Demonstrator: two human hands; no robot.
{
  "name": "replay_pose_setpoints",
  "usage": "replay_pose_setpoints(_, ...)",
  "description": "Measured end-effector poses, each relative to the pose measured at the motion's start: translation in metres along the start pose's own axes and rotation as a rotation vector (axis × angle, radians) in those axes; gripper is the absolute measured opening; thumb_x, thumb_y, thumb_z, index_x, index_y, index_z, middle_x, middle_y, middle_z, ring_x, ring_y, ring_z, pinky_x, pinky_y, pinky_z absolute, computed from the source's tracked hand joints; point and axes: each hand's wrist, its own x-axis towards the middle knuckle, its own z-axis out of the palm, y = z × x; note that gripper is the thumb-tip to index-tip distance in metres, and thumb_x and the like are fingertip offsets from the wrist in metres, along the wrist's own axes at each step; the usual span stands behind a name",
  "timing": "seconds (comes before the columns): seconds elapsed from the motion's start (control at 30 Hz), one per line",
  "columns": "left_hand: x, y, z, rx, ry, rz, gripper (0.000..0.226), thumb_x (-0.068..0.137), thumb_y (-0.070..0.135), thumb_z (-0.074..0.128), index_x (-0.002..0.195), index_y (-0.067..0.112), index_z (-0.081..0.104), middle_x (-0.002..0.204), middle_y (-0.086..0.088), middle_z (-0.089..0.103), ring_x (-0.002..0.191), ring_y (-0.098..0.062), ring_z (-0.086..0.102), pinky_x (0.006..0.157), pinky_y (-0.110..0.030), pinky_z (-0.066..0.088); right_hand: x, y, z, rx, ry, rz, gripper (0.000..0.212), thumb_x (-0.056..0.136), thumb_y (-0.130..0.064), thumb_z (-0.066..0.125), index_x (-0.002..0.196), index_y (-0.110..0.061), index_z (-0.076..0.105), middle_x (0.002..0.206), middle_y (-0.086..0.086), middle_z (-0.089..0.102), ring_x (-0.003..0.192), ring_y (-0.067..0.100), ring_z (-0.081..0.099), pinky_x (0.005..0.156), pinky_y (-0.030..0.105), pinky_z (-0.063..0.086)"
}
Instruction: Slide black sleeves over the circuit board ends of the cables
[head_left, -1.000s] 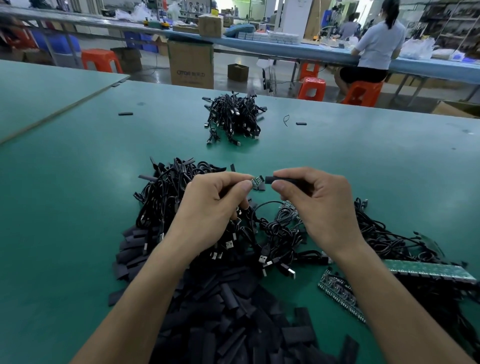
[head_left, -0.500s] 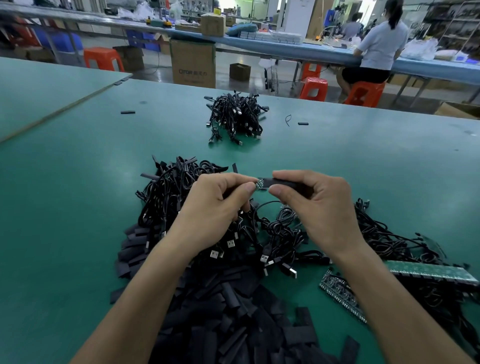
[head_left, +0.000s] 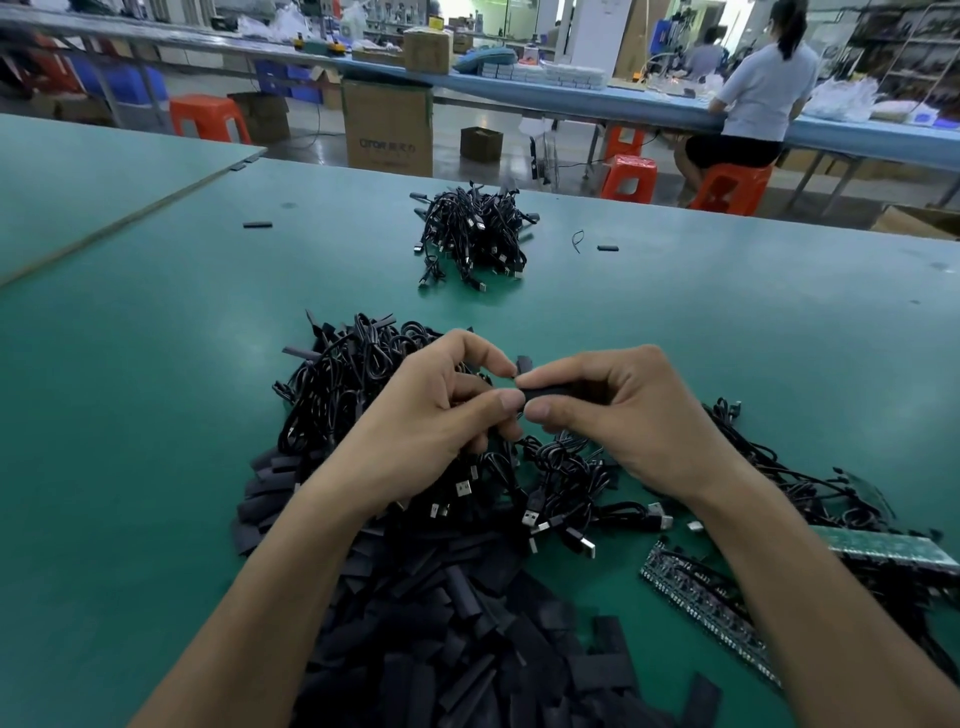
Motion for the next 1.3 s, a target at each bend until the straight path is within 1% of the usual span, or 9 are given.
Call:
replay_pose_setpoints(0.27,-0.002,-0.001,0.001,0.120,0.062,-0.017,0.014,0.089,0.022,0.075,0.099,0.024,0.065,0.079,0.001,0.077,0.074,-0.018,0.074,0.071,-0.032,0.058,-0.004,0.008,-0.001,0.015,0.157,0.051,0.014,0.083,-0.008,0.077,0.092,-0.019,0.079,0.076,0.002,0.076,0.066,0.017,0.072,0.061,0.020,0.055)
replay_pose_setpoints(0.37,-0.002,-0.001,0.003,0.169,0.140,0.002,0.010,0.086,0.024,0.079,0.090,0.024,0.069,0.074,0.005,0.075,0.070,-0.011,0.073,0.068,-0.022,0.058,-0.006,0.008,0.000,0.047,0.162,0.055,0.012,0.084,-0.008,0.076,0.091,-0.017,0.078,0.075,0.002,0.076,0.065,0.017,0.072,0.059,0.019,0.054)
replay_pose_setpoints(0.57,-0.003,0.003,0.004,0.261,0.206,0.064,0.013,0.088,0.022,0.076,0.079,0.030,0.072,0.068,0.010,0.073,0.063,-0.008,0.069,0.063,-0.018,0.055,-0.006,0.006,0.000,0.056,0.182,0.022,0.012,0.080,-0.013,0.077,0.092,-0.018,0.078,0.074,0.002,0.076,0.063,0.016,0.071,0.058,0.019,0.054)
replay_pose_setpoints(0.83,-0.002,0.002,0.006,0.284,0.156,0.062,0.013,0.092,0.017,0.072,0.082,0.025,0.073,0.072,0.011,0.074,0.066,-0.006,0.070,0.063,-0.019,0.055,-0.003,0.006,0.003,-0.038,0.148,0.006,0.019,0.082,-0.008,0.079,0.097,-0.021,0.078,0.081,-0.002,0.077,0.067,0.012,0.071,0.065,0.017,0.054)
replay_pose_setpoints(0.97,-0.002,0.002,0.008,0.301,0.170,0.067,0.011,0.090,0.020,0.074,0.083,0.029,0.073,0.072,0.011,0.073,0.068,-0.008,0.071,0.068,-0.028,0.060,-0.005,0.008,0.003,-0.043,0.181,0.016,0.016,0.083,-0.009,0.078,0.097,-0.016,0.079,0.077,-0.002,0.077,0.066,0.013,0.071,0.062,0.016,0.052)
replay_pose_setpoints(1.1,-0.003,0.003,0.008,0.323,0.198,0.050,0.005,0.089,0.030,0.075,0.084,0.029,0.075,0.070,0.014,0.072,0.058,0.003,0.063,0.052,-0.014,0.050,-0.005,0.009,0.003,-0.017,0.196,0.026,0.018,0.083,-0.009,0.078,0.100,-0.014,0.078,0.080,0.000,0.077,0.066,0.013,0.071,0.063,0.016,0.052)
replay_pose_setpoints(1.17,-0.002,0.001,0.009,0.357,0.196,0.053,0.011,0.091,0.030,0.072,0.080,0.027,0.075,0.068,0.009,0.071,0.054,-0.003,0.062,0.050,-0.021,0.050,-0.005,0.010,0.004,-0.015,0.207,0.024,0.018,0.083,-0.009,0.078,0.099,-0.016,0.078,0.079,0.000,0.077,0.066,0.014,0.071,0.064,0.016,0.052)
replay_pose_setpoints(1.23,-0.001,0.001,0.010,0.381,0.194,0.054,0.016,0.093,0.027,0.071,0.077,0.026,0.074,0.067,0.006,0.072,0.061,-0.012,0.068,0.060,-0.032,0.056,-0.005,0.009,0.006,-0.020,0.209,0.017,0.018,0.082,-0.008,0.079,0.099,-0.017,0.078,0.078,0.000,0.077,0.066,0.014,0.071,0.065,0.017,0.053)
replay_pose_setpoints(1.3,-0.001,0.000,0.010,0.386,0.183,0.056,0.018,0.093,0.026,0.070,0.075,0.027,0.073,0.067,0.007,0.072,0.063,-0.011,0.069,0.062,-0.030,0.056,-0.005,0.007,0.006,-0.033,0.190,0.020,0.017,0.083,-0.008,0.078,0.098,-0.016,0.078,0.078,-0.001,0.077,0.066,0.013,0.071,0.065,0.016,0.053)
